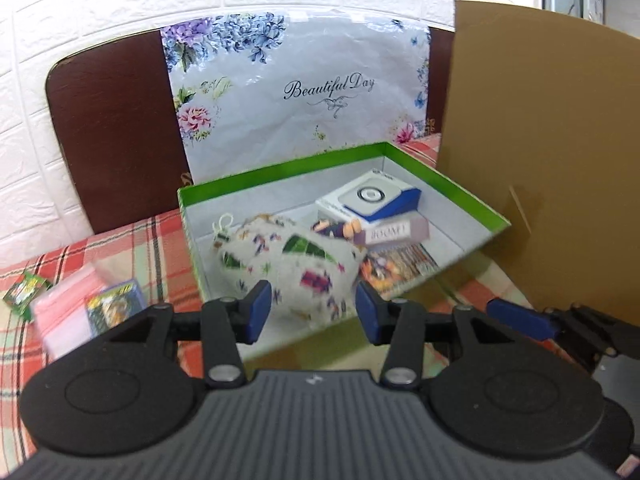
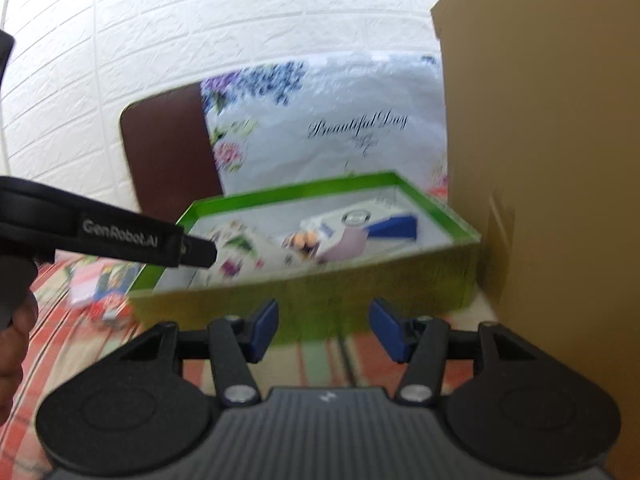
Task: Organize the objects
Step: 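Withdraw both tools from the box toward the remaining snack packs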
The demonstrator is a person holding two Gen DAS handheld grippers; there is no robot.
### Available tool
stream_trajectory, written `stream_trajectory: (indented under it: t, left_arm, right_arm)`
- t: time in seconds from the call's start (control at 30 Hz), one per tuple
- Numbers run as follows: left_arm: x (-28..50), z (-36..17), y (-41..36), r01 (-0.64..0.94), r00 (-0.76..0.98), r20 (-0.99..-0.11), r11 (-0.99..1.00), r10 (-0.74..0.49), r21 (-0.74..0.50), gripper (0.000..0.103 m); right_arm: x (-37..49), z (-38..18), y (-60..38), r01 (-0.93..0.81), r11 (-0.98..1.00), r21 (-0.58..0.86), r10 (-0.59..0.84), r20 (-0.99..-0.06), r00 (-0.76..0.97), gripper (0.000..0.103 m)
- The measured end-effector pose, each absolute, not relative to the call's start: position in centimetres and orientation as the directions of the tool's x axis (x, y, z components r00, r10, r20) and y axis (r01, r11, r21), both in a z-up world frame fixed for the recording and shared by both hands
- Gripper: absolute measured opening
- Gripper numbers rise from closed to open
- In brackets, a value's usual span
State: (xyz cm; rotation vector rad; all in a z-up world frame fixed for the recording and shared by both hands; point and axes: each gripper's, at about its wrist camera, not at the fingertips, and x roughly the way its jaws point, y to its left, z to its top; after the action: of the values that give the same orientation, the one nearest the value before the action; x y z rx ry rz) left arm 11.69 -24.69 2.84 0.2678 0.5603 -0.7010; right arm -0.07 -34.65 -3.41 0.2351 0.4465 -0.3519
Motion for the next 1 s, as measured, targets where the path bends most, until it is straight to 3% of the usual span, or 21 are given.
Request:
stream_trajectory:
  t: [0.57, 1.0]
  left_arm:
    - [8.7, -2.3, -13.9, 0.568, 0.619, -0.677, 0.822, -0.397, 0.037, 0.050]
    - [5.8, -1.5, -3.5, 0.399, 0.710, -0.625, 0.917, -0.326, -0.025, 0.050]
  right_arm:
    - [-2.0, -6.4, -24.0, 0.161, 0.967, 0.198, 0.018, -0.682, 0.731, 0.054]
    - [-4.3, -5.1, -17.1, 0.038, 0.994, 0.102, 0.040, -0.671, 0.741, 0.054]
